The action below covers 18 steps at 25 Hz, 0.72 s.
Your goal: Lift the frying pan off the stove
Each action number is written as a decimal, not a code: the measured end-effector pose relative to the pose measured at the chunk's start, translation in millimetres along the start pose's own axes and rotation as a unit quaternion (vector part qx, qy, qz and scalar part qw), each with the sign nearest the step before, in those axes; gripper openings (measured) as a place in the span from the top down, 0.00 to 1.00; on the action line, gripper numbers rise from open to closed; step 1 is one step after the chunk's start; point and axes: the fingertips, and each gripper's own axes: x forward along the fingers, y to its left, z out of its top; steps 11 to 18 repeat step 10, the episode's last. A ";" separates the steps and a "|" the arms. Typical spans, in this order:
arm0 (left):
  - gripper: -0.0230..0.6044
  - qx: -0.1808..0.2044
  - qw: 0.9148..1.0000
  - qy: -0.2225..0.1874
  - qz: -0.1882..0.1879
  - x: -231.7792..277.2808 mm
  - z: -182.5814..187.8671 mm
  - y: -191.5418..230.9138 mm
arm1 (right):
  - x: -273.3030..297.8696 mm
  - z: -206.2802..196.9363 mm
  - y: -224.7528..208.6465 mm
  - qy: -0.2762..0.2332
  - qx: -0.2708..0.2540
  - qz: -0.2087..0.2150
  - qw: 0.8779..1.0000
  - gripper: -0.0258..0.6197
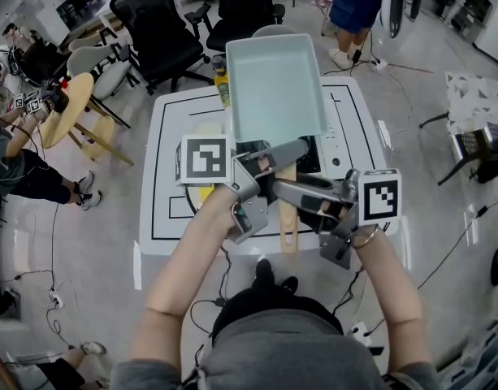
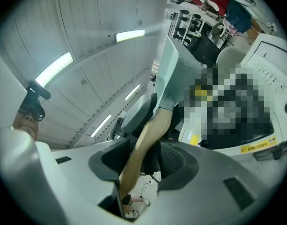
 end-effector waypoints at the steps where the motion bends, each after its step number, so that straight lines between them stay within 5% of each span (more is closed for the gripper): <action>1: 0.70 0.000 1.000 0.000 0.000 0.0 1.1 0.3 | 0.3 0.6 -0.9 0.000 0.000 -0.001 1.000 0.67; 18: 0.70 0.004 1.000 0.001 -0.003 -1.0 0.4 -1.7 | 1.1 0.0 2.3 -0.003 0.000 0.006 1.000 0.67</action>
